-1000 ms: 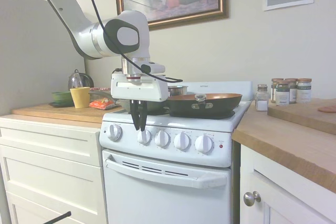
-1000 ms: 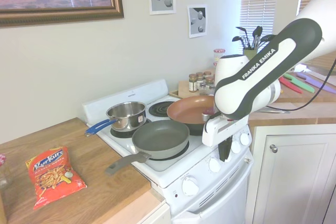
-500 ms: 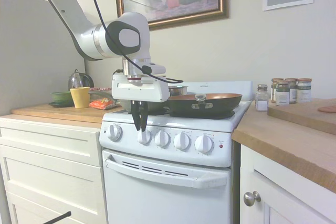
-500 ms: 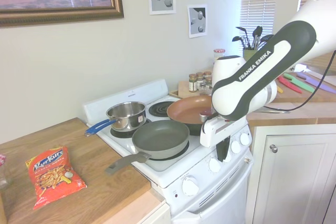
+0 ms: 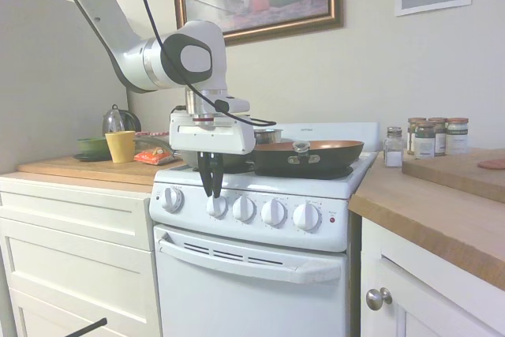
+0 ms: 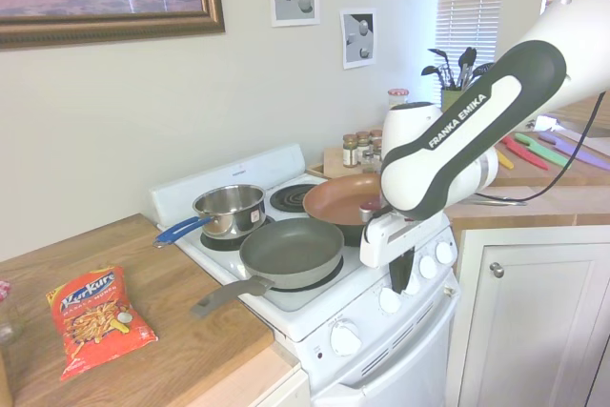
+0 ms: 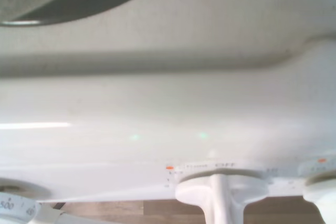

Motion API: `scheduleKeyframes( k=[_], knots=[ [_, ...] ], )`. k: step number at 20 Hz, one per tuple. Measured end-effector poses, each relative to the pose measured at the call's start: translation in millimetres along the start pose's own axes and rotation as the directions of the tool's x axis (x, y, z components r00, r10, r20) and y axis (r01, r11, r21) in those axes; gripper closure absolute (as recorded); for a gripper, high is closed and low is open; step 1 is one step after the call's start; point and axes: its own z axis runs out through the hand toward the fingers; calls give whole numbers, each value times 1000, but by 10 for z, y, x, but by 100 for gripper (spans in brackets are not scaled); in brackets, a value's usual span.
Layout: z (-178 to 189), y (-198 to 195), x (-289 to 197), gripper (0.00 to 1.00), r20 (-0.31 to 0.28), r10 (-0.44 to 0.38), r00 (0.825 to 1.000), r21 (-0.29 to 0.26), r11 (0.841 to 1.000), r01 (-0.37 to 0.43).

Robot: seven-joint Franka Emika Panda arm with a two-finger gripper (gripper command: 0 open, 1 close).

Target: Turn on the stove on the bottom left

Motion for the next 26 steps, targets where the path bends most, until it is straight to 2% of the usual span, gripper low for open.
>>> scheduleKeyframes(
  k=[16, 26],
  knots=[
    [94, -79, 177, 100, -1, 5, 1000, -14, 1000, -5],
    [92, -152, 110, 100, -1, -4, 1000, -22, 1000, 4]
  ],
)
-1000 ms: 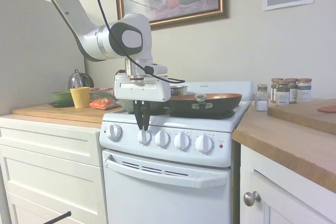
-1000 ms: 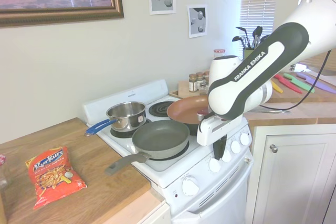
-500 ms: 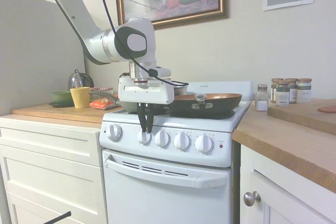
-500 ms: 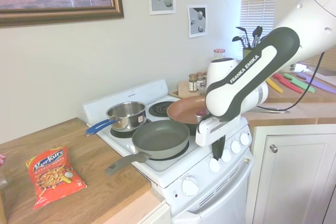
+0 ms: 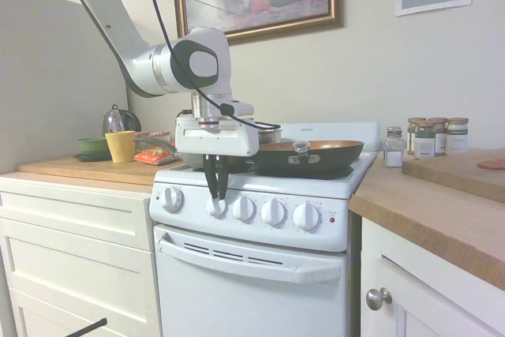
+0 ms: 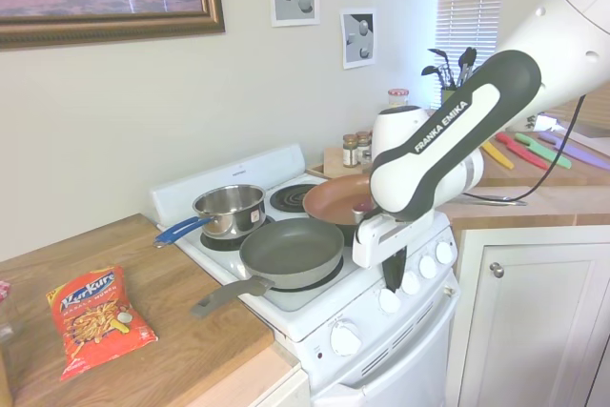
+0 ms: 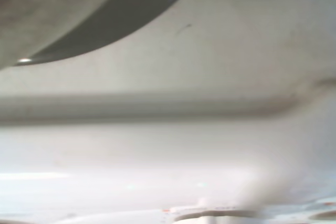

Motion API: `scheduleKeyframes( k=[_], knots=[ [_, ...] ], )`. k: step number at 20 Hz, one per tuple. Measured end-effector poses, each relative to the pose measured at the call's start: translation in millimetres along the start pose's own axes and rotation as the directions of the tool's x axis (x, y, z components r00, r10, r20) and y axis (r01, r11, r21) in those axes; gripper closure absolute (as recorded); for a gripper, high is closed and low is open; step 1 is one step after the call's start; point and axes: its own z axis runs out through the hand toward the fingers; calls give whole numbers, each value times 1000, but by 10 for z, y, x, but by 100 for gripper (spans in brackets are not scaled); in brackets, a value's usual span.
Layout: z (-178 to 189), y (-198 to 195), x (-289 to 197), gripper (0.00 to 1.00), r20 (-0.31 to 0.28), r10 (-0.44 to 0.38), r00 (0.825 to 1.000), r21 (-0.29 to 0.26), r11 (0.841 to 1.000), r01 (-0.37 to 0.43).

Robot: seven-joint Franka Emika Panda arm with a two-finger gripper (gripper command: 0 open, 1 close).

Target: Turn on the stove on the bottom left

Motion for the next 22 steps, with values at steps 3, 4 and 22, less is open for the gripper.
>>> scheduleKeyframes(
  k=[3, 4, 22],
  knots=[
    [-19, -35, -29, 100, -6, -2, 1000, -2, 1000, 2],
    [-27, -51, -41, 100, -8, -2, 1000, -1, 1000, 2],
    [-71, -155, -106, 100, -14, 3, 1000, 5, 1000, -3]
  ],
)
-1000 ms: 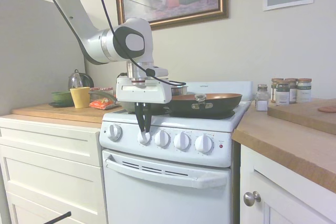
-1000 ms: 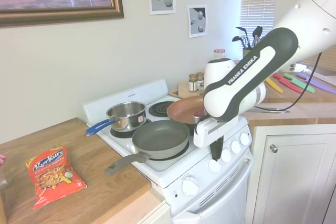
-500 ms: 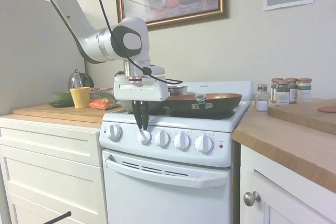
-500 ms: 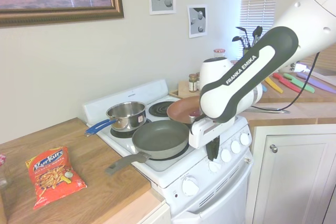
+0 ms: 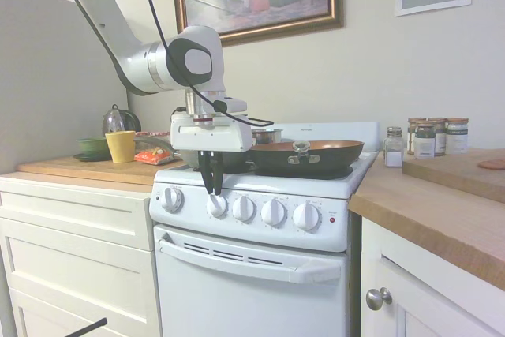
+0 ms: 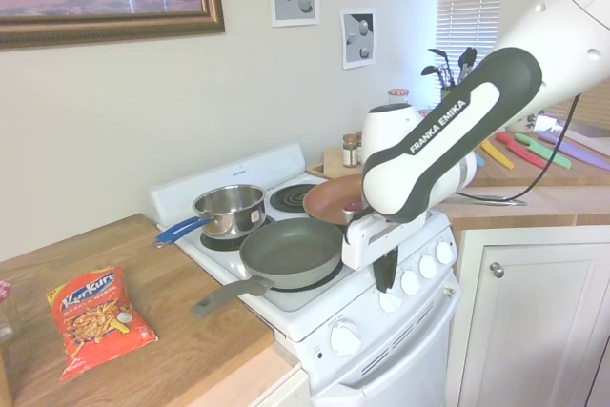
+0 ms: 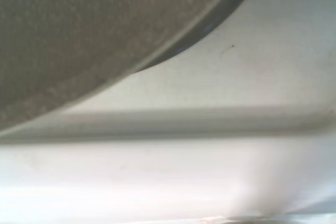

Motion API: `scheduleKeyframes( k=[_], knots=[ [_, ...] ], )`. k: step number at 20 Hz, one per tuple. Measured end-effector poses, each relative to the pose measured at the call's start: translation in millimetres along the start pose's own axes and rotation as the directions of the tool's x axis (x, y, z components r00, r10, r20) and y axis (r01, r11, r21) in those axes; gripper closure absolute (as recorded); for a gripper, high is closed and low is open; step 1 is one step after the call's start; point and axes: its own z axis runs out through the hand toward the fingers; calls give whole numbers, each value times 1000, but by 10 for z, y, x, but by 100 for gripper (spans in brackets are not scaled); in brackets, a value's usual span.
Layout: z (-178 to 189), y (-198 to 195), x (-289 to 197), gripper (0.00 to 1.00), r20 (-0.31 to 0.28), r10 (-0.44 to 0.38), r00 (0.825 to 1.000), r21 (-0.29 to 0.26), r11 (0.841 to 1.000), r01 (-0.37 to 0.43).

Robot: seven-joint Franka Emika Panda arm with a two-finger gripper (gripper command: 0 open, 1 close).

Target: Turn on the stove on the bottom left

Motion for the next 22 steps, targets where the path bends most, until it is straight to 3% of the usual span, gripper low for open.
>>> scheduleKeyframes(
  k=[10, 22],
  knots=[
    [-163, -4, -58, 100, -7, 11, 1000, 9, 1000, -11],
    [-28, 88, -6, 100, 4, 44, 999, -7, 999, -44]
  ],
)
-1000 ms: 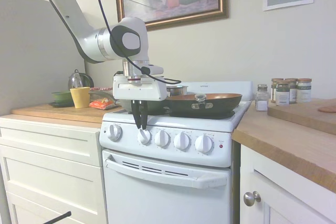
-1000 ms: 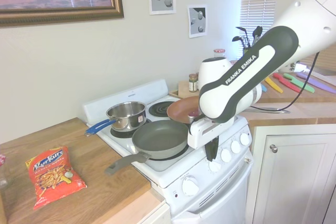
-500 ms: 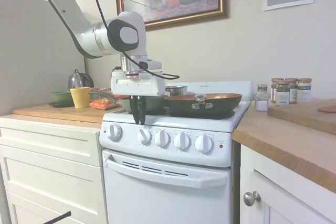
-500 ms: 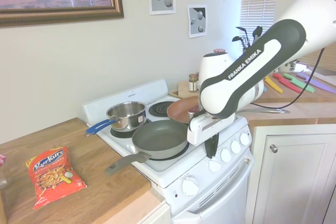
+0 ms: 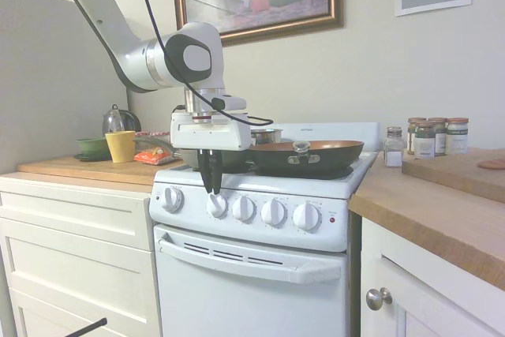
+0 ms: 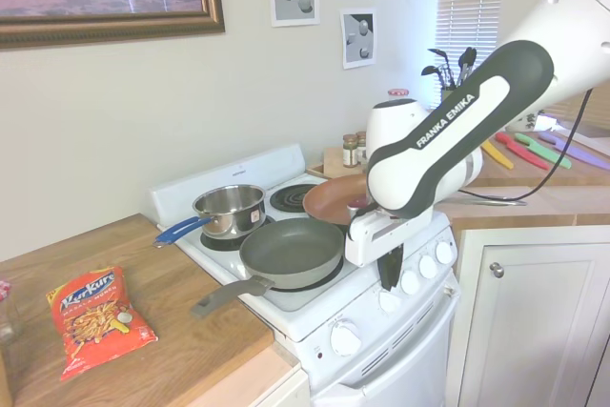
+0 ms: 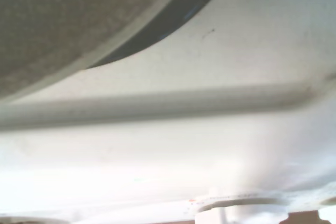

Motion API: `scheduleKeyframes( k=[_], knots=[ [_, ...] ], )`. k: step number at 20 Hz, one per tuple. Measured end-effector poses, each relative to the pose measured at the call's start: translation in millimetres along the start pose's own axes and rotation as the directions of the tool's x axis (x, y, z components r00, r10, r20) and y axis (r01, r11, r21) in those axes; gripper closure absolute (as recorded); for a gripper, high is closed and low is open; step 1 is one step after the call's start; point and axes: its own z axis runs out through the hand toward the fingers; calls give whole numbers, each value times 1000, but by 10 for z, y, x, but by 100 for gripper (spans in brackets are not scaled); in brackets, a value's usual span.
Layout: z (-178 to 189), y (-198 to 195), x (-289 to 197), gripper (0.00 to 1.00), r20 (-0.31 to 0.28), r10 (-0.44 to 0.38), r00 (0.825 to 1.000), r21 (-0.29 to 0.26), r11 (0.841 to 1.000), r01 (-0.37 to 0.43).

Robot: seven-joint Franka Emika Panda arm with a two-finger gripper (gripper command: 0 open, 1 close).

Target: Turn on the stove on the bottom left

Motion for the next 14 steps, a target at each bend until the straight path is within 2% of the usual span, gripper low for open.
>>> scheduleKeyframes(
  k=[14],
  knots=[
    [92, 24, 42, 100, -6, 8, 1000, -7, 1000, -8]
  ],
)
